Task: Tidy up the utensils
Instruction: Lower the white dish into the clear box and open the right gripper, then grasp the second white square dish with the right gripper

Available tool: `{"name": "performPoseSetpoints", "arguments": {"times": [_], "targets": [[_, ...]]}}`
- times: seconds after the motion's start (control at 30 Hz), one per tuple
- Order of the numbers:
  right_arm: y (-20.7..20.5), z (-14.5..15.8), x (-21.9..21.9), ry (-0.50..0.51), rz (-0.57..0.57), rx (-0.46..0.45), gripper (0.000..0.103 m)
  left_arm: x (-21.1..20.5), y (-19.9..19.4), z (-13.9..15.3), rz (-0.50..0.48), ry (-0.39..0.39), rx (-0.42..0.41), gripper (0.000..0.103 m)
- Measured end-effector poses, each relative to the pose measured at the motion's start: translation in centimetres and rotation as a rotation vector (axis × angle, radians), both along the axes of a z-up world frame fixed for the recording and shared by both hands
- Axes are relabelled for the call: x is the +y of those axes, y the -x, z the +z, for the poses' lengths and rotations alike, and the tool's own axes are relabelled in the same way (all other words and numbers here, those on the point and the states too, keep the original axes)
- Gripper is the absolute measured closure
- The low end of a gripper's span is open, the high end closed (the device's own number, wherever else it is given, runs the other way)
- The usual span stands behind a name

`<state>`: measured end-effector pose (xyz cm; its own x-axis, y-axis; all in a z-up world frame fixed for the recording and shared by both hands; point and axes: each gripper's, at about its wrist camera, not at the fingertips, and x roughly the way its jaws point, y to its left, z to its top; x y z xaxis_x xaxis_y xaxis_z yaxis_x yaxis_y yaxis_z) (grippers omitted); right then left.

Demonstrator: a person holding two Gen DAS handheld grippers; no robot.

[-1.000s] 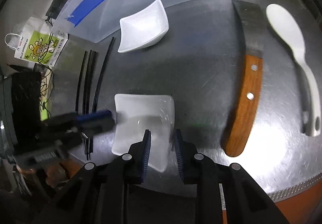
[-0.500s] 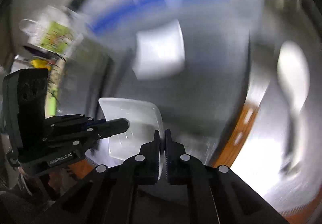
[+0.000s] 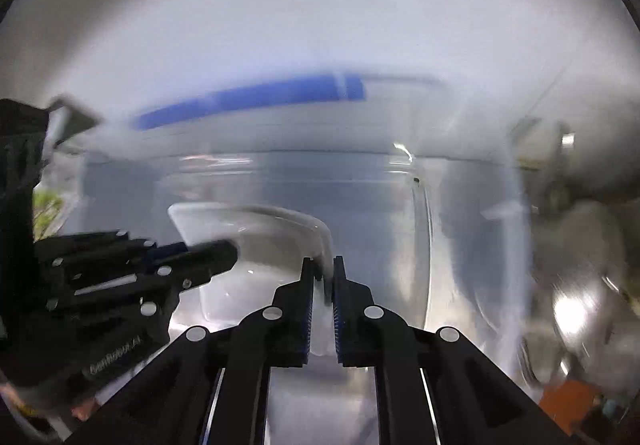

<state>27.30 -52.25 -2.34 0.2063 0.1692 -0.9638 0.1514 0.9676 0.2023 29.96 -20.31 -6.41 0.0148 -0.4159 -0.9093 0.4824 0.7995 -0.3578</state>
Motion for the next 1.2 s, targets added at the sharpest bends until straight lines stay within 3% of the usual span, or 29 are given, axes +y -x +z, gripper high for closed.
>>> {"name": "performPoseSetpoints", "arguments": {"times": [0.13,0.23,0.37,0.43,0.5,0.53,0.63,0.73,0.83,0.9,1.0,1.2], "targets": [[-3.4,-5.2,-0.6,-0.017,-0.042,0.099,0.092,-1.3,-2.9,-5.6,0.007,-0.045,0.081,0.097],[-4.3,-7.6,-0.4,-0.003,-0.033,0.147,0.091,-1.7,-3.6,-8.2,0.008,-0.06,0.128,0.097],[-5.8,-8.9,1.0,0.017,-0.039,0.149,0.09,-1.9,-3.6,-8.7,0.005,-0.06,0.113,0.096],[-5.2,-7.4,0.7,0.05,-0.042,0.121,0.09,-1.1,-2.8,-6.9,0.012,-0.082,0.03,0.095],[-3.9,-3.9,0.9,0.079,-0.017,0.038,0.09,0.5,-1.7,-3.8,0.007,-0.076,-0.068,0.091],[-2.1,-0.6,1.3,0.081,0.007,-0.043,0.09,1.7,-0.2,-1.1,0.012,-0.053,-0.14,0.085],[5.2,6.7,2.7,0.006,0.1,-0.242,0.089,7.0,6.4,6.3,0.043,0.113,-0.275,0.068],[14.2,9.6,5.4,-0.132,0.231,-0.335,0.069,12.5,14.0,9.3,0.094,0.231,-0.324,0.067],[20.6,7.2,7.8,-0.196,0.3,-0.3,0.066,15.8,20.6,8.1,0.174,0.25,-0.331,0.067],[22.4,2.4,9.5,-0.209,0.256,-0.193,0.066,16.5,22.7,4.7,0.229,0.217,-0.288,0.067],[22.2,-3.6,9.9,-0.209,0.152,-0.098,0.067,16.4,24.9,0.0,0.26,0.143,-0.249,0.067],[20.3,-6.9,10.4,-0.181,0.062,-0.136,0.067,16.7,24.6,-5.6,0.265,0.123,-0.17,0.068]]}}
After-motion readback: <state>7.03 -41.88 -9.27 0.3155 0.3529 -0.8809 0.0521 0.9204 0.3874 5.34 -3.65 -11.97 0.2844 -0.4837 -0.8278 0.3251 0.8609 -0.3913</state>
